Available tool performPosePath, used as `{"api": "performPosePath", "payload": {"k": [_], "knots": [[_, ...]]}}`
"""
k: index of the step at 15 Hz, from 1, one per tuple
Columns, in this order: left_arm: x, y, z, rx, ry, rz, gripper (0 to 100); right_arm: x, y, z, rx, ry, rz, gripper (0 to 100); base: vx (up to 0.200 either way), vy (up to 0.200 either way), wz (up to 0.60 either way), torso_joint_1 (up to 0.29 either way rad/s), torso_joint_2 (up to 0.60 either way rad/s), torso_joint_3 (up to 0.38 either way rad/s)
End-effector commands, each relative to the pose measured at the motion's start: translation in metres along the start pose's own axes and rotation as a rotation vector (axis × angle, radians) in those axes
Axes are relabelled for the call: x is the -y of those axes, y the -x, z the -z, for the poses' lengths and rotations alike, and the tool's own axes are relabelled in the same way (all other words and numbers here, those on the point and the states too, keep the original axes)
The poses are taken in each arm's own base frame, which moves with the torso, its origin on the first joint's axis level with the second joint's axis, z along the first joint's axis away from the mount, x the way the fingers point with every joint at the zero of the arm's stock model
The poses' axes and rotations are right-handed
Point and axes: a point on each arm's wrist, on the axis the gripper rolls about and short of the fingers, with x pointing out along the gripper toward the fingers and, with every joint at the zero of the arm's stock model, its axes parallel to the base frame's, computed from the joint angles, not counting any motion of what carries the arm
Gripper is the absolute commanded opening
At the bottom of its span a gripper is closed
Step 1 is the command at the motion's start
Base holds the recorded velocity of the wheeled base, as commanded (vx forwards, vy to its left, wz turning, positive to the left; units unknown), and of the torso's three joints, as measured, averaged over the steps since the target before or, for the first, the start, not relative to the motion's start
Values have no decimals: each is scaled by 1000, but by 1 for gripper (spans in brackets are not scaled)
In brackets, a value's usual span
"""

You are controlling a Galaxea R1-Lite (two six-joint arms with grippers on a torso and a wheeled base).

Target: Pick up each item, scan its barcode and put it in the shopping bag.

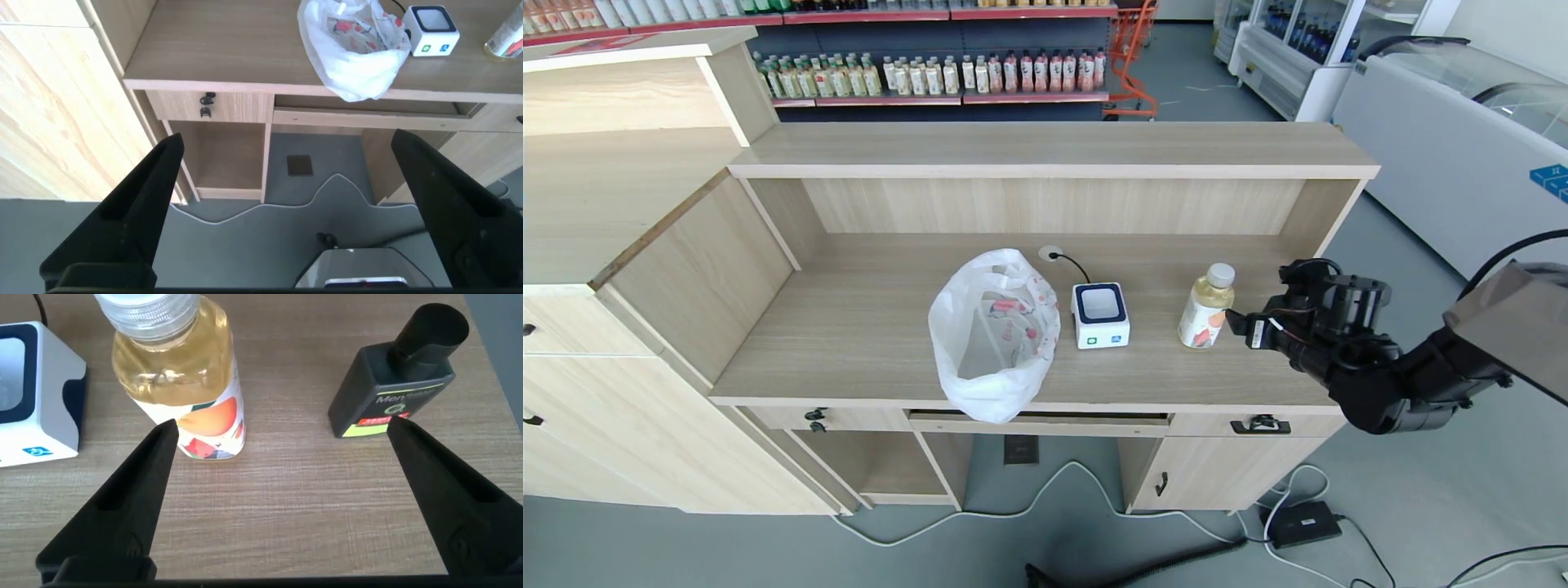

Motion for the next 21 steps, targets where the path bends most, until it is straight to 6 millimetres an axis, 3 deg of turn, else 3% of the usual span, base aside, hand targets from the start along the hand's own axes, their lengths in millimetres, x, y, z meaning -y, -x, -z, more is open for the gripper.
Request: {"api": "performPosePath", "payload": {"k": [1,10,18,21], "knots": [[0,0,0,0,0,0,100,-6,-10,3,10,0,-9,100,0,0,0,0,0,0],[0,0,0,0,0,1,100,-21,-36,13,36,-3,-46,100,0,0,0,0,0,0],[0,0,0,0,0,0,100,-57,-59,28,59,2,-131,100,0,0,0,0,0,0],[0,0,0,0,0,0,100,-66,-76,29,95,-10,-134,100,0,0,0,0,0,0]]}}
